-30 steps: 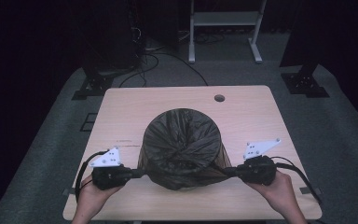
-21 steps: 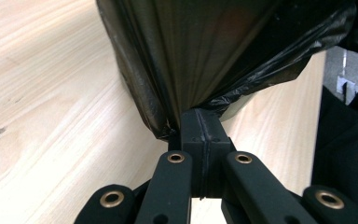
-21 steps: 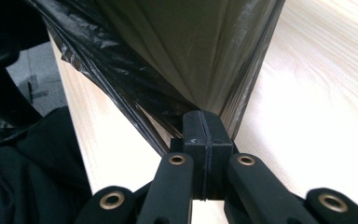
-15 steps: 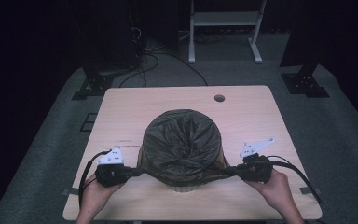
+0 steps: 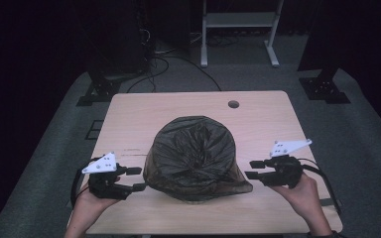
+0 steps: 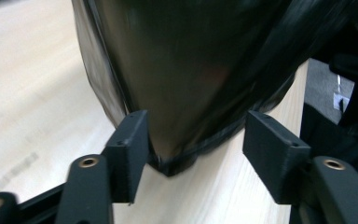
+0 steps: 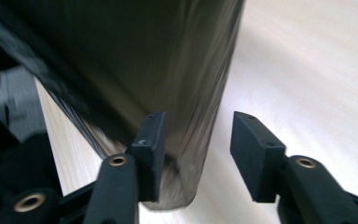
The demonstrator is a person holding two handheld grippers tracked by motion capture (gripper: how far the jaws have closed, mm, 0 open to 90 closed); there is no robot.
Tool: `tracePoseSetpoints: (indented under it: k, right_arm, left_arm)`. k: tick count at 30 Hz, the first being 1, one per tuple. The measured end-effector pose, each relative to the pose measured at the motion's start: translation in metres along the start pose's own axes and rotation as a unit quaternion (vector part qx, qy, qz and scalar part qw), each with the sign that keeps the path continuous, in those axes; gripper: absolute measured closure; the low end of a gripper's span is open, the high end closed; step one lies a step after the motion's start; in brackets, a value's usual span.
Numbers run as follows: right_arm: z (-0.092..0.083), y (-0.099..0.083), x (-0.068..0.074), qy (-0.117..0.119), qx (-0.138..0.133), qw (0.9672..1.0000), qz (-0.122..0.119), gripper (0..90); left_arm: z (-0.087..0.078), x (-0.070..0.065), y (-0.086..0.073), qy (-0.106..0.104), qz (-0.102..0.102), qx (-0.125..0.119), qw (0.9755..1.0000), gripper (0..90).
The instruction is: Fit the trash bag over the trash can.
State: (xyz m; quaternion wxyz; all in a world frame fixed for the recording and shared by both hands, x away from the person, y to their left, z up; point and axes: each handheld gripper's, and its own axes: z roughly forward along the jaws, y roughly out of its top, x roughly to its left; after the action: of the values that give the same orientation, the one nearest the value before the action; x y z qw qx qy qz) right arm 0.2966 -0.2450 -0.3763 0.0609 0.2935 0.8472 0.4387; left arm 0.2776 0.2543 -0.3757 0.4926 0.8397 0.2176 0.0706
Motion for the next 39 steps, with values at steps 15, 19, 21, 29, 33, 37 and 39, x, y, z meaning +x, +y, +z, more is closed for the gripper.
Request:
tracePoseSetpoints:
  k: [15, 19, 21, 29, 33, 37, 39]
  right_arm:
    - [0.006, 0.094, -0.022, 0.01, -0.099, 0.9951, -0.005, 47.1]
    - [0.022, 0.108, -0.032, 0.012, -0.09, 0.9959, 0.001, 47.6]
    - [0.029, 0.11, -0.035, 0.013, -0.079, 0.9968, 0.005, 50.4]
    - [0.035, 0.113, -0.035, 0.032, -0.076, 0.9966, 0.006, 72.6]
    - [0.032, 0.115, -0.035, 0.028, -0.088, 0.9958, 0.003, 83.7]
    - [0.03, 0.116, -0.035, 0.017, -0.096, 0.9952, -0.001, 89.6]
    - [0.031, 0.117, -0.037, 0.01, -0.098, 0.9951, -0.002, 89.8]
  left_arm:
    - [0.008, 0.03, 0.085, 0.011, 0.031, -0.067, 0.9972, 33.7]
    - [0.022, 0.044, 0.095, 0.012, 0.017, -0.064, 0.9978, 33.8]
    - [0.028, 0.05, 0.098, 0.008, 0.008, -0.062, 0.998, 35.3]
    - [0.044, 0.063, 0.099, -0.003, -0.022, -0.038, 0.999, 58.8]
    - [0.04, 0.064, 0.101, 0.006, -0.022, -0.065, 0.9977, 75.4]
    - [0.038, 0.066, 0.105, 0.011, -0.015, -0.058, 0.9982, 89.8]
    - [0.04, 0.068, 0.106, 0.021, -0.014, -0.06, 0.9979, 89.8]
